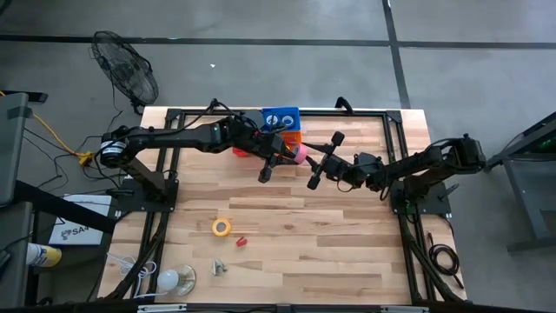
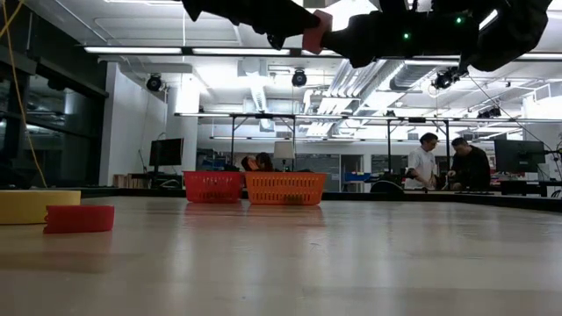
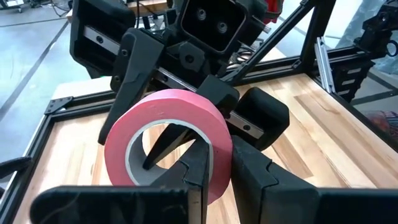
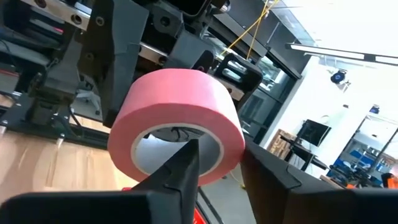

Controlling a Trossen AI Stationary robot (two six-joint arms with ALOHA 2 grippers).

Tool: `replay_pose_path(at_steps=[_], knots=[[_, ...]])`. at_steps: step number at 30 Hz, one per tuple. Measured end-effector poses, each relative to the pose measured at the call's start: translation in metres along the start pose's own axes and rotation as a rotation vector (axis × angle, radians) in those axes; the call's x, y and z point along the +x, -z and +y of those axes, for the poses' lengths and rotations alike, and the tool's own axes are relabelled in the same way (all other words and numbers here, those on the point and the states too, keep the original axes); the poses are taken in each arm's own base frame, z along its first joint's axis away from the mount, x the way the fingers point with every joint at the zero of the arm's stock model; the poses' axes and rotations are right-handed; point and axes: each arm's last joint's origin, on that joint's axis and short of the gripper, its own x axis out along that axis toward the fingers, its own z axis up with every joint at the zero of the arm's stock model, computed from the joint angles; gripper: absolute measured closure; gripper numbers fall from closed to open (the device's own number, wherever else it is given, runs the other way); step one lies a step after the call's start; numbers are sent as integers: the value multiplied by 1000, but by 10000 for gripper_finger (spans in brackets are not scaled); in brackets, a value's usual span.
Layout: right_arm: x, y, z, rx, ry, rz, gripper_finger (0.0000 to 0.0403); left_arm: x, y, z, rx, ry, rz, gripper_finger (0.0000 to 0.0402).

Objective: Pick and place Stapler, Stapler remover, tape
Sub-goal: Put the pink tape into the blue bin

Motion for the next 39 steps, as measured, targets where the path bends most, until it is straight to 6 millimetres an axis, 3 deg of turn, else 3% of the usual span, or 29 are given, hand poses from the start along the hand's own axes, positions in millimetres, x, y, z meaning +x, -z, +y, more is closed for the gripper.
replay_pose_path(at_steps=[12, 20, 24, 30, 39], knots=[[0, 1, 0, 8, -8, 5, 373, 0, 2, -1, -3, 6, 25, 352], [1, 8, 1, -13, -16, 71, 373, -1, 6, 1, -12, -92, 87, 277], [12, 13, -5, -13, -24, 154, 373, -2, 8, 3, 7, -172, 121, 226], [40, 16, -22, -5, -82, 334, 374, -17, 8, 5, 56, -400, 242, 177], [70, 31, -70, 49, -157, 538, 374, -47, 3, 4, 102, -676, 403, 170]])
